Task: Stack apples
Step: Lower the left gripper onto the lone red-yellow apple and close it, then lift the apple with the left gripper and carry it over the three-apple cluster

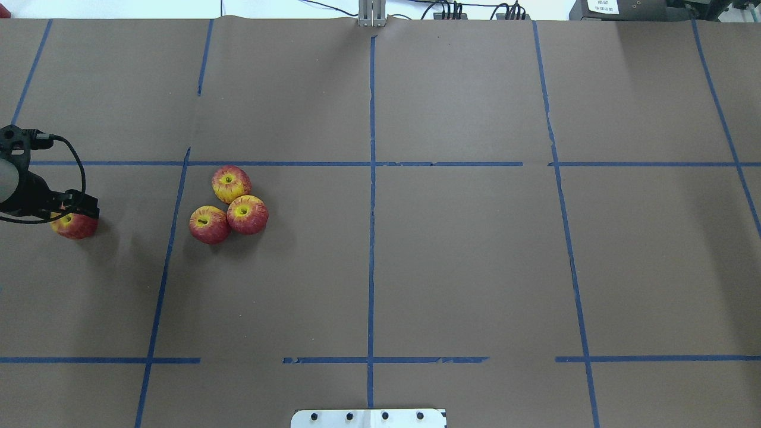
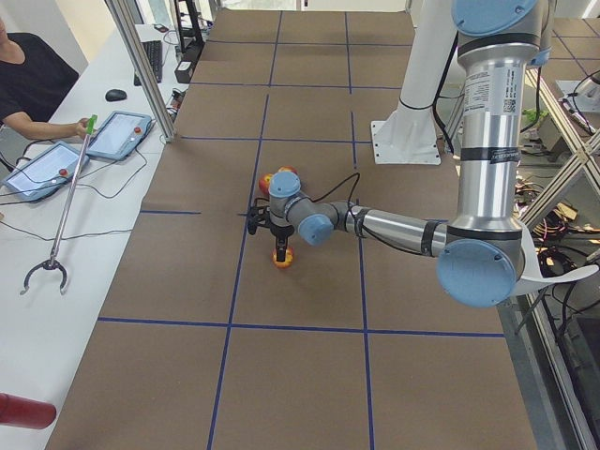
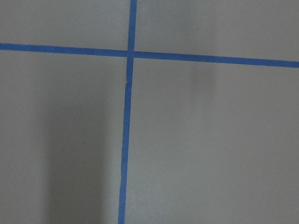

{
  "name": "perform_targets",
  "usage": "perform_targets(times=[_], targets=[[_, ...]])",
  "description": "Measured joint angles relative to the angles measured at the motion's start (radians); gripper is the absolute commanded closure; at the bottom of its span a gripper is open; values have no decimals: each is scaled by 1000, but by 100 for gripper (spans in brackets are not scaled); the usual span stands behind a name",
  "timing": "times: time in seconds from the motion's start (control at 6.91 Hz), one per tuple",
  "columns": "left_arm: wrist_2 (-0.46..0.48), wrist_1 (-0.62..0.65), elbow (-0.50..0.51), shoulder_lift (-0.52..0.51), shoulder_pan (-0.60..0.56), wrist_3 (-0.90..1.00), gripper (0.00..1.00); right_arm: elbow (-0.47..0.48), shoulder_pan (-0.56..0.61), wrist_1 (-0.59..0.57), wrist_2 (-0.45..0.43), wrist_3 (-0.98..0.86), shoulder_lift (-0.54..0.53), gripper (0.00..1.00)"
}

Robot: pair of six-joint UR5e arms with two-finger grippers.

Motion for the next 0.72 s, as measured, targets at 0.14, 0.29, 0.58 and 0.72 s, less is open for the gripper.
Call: perform_targets(times=[0.14,0.29,0.58,0.72], targets=[[3,0,15,-1,4,1,0,0,0,0,0,0,0,0],[3,0,28,-3,6,2,7,0,0,0,0,0,0,0],[3,0,40,-6,7,4,89,0,0,0,0,0,0,0],[3,1,38,-7,7,4,100,0,0,1,0,0,0,0]])
